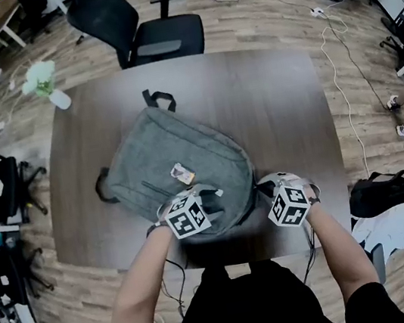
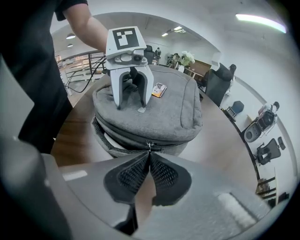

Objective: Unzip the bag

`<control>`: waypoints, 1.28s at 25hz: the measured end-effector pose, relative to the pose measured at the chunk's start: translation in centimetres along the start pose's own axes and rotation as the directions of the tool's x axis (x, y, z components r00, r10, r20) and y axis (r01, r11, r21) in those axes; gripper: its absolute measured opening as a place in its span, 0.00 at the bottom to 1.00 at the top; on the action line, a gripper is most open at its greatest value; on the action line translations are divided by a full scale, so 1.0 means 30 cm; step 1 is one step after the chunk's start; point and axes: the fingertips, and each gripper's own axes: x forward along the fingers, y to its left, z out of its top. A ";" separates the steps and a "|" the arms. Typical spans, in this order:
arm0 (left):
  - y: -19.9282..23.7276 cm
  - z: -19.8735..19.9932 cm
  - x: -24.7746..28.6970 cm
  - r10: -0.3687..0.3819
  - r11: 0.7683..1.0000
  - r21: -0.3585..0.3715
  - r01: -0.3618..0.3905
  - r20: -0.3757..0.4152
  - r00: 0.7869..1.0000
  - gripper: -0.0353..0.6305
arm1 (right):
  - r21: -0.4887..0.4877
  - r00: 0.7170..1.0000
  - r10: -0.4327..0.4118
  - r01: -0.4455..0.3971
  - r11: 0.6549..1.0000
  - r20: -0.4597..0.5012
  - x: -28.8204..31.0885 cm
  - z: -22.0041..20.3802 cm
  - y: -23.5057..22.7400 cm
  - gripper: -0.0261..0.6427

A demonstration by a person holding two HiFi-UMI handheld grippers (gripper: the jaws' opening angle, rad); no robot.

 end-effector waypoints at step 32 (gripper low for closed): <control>0.258 0.149 0.119 0.351 0.869 -0.355 -0.345 -0.051 0.935 0.37 | 0.228 0.998 -0.055 0.052 0.972 0.006 -0.052 -0.029 0.161 0.06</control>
